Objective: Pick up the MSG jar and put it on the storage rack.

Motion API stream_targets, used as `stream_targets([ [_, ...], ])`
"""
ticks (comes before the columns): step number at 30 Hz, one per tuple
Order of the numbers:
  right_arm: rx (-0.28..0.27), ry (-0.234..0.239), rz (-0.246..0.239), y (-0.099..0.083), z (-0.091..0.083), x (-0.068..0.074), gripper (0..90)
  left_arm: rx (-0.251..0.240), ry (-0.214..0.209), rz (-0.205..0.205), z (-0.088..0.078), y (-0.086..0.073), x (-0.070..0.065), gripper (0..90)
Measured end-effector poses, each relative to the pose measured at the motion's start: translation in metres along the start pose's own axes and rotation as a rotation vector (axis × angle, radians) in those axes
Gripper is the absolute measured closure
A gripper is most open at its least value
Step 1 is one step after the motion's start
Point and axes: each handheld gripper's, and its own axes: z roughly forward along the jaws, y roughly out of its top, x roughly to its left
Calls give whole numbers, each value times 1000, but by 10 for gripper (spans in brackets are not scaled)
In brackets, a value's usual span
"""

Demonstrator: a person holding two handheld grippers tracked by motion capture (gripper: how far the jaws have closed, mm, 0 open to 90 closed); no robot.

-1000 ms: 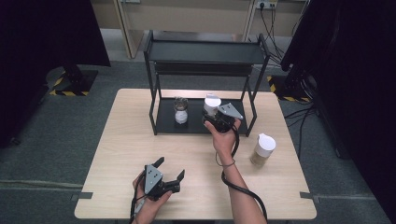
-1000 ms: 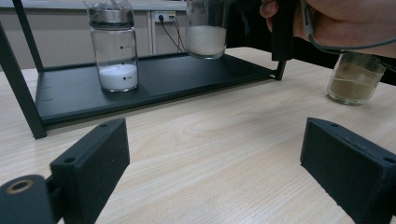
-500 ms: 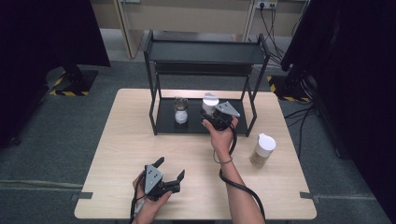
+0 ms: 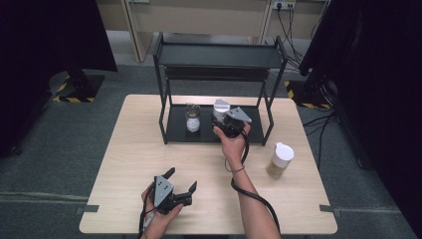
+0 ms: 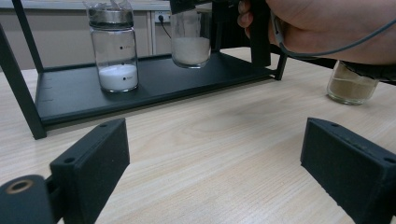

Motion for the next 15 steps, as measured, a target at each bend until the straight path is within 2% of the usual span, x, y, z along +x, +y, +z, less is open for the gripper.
stream_targets([
  [15, 6, -1, -19, 4, 13, 5, 308, 1, -2, 0, 0, 0, 0, 75],
])
